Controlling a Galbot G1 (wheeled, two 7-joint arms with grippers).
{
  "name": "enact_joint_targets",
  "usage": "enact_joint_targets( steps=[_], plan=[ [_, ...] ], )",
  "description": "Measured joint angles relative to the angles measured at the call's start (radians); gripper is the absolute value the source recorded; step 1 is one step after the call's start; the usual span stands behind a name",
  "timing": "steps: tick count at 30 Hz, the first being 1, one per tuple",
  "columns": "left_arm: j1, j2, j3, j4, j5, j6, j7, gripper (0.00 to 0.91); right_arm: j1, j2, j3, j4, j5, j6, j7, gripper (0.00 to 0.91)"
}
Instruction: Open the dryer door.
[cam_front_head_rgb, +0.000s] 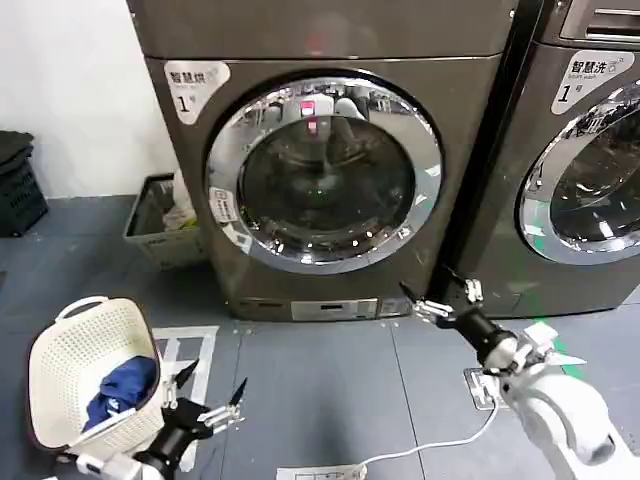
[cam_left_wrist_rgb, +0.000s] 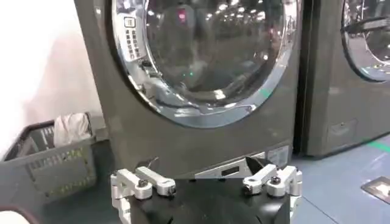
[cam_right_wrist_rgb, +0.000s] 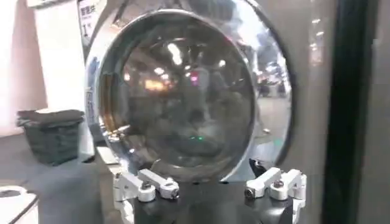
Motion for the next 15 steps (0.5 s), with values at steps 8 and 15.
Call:
enact_joint_targets(
  steps=[8, 15],
  plan=[
    [0.004, -0.005, -0.001, -0.014, 0.001, -0.001, 0.002, 0.907, 0.170, -0.014, -0.138, -0.100, 0.046, 0.025, -0.031, 0.907],
    [0.008, -0.009, -0.001, -0.015, 0.004, -0.003, 0.002, 0.907, 0.294, -0.006, -0.241, -0.186, 0.065, 0.044, -0.049, 0.907]
  ],
)
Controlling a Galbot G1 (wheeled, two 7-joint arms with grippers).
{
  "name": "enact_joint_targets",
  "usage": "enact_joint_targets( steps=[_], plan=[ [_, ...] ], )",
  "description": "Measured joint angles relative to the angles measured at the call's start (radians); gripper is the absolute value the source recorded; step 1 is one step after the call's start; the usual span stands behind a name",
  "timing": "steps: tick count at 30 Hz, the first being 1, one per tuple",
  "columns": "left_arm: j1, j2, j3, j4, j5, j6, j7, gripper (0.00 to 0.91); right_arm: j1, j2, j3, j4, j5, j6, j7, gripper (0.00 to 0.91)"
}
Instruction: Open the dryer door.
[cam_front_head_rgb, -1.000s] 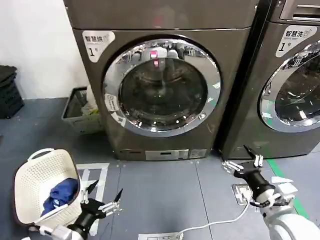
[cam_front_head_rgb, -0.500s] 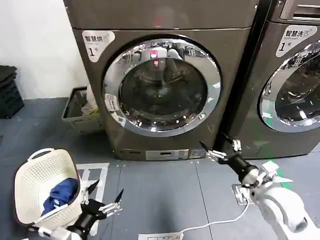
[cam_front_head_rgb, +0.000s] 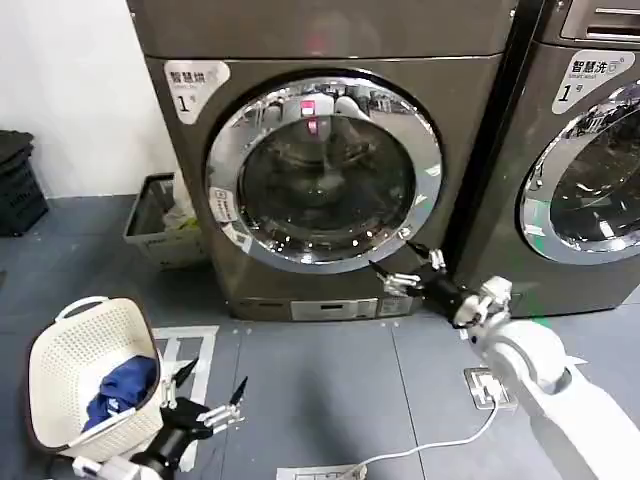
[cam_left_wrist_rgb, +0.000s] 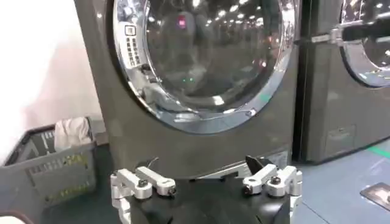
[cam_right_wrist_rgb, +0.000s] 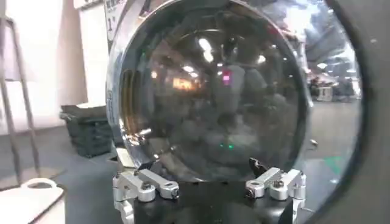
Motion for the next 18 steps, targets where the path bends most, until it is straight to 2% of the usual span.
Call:
enact_joint_targets(
  steps=[18],
  plan=[
    [-0.001, -0.001, -0.001, -0.004, 0.002, 0.000, 0.003, 0.907, 0.269, 0.062, -0.231, -0.180, 0.036, 0.040, -0.054, 0.907]
  ],
)
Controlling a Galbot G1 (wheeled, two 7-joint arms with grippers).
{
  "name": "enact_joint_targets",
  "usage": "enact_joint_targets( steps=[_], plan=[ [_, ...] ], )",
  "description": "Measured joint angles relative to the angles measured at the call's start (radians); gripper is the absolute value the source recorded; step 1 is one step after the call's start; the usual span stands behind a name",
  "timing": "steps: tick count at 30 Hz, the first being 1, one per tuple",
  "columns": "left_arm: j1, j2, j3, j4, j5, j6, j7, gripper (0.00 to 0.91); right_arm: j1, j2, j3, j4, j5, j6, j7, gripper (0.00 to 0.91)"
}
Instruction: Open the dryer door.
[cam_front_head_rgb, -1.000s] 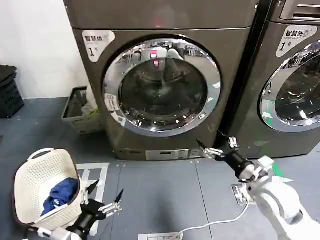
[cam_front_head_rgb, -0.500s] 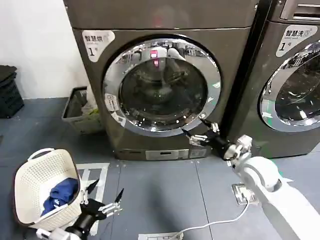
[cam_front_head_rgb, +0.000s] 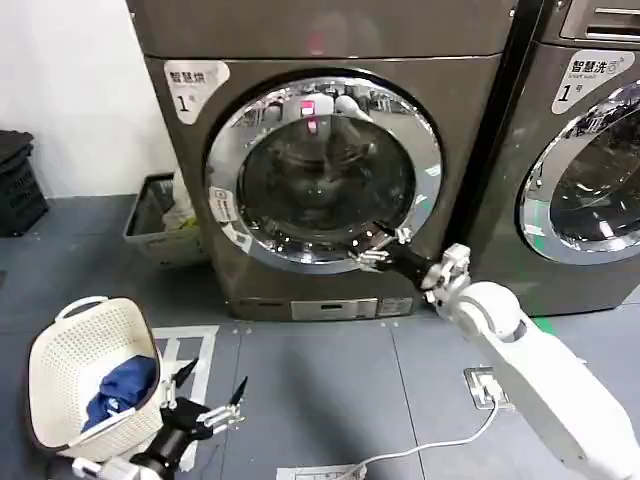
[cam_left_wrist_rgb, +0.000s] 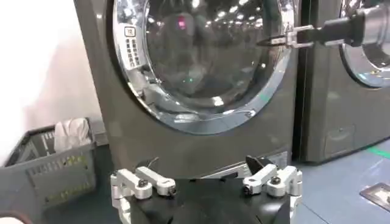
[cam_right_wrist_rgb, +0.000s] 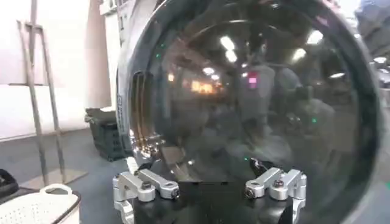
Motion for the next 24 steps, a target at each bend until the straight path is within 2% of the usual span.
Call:
enact_joint_targets(
  steps=[24],
  plan=[
    [-0.002, -0.005, -0.002, 0.004, 0.004, 0.000, 0.002, 0.907, 0.195, 0.090, -0.194, -0.135, 0.011, 0.015, -0.060, 0.907]
  ],
)
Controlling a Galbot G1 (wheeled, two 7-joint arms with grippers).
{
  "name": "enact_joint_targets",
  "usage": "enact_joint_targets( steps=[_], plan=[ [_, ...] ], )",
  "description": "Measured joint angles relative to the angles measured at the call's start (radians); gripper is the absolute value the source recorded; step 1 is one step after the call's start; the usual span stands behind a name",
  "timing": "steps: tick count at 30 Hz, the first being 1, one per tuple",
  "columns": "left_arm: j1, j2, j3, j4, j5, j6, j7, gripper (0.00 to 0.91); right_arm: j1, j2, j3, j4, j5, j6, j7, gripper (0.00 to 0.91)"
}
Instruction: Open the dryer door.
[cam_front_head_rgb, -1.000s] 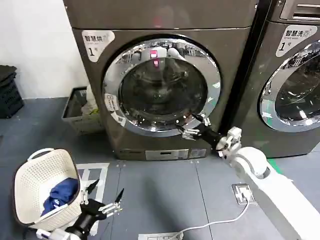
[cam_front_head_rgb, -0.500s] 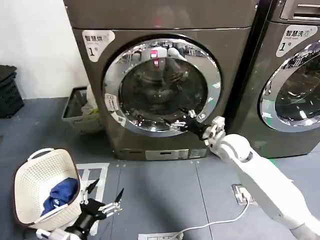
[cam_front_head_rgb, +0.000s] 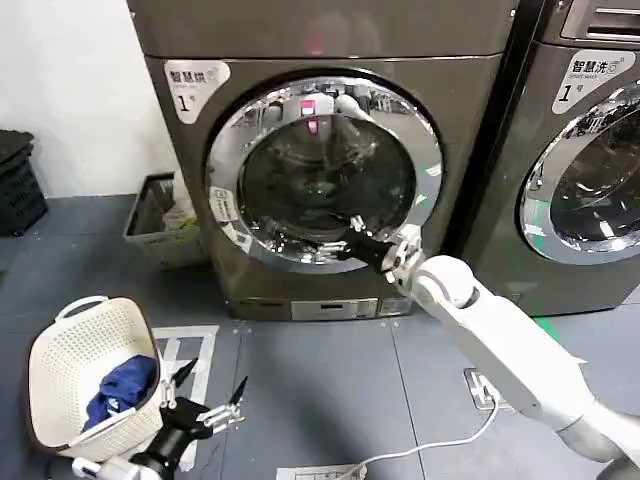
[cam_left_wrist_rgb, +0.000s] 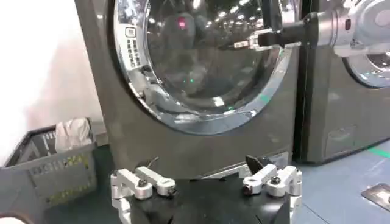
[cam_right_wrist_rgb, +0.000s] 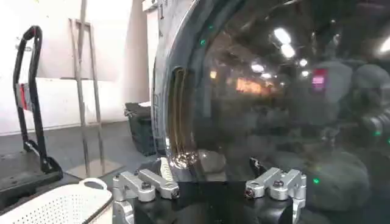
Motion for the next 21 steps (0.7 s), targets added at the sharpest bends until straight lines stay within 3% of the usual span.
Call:
enact_joint_targets(
  steps=[21],
  plan=[
    [-0.005, -0.005, 0.000, 0.005, 0.001, 0.000, 0.001, 0.907, 0.099, 0.098, -0.102, -0.100, 0.000, 0.004, 0.000, 0.907]
  ],
)
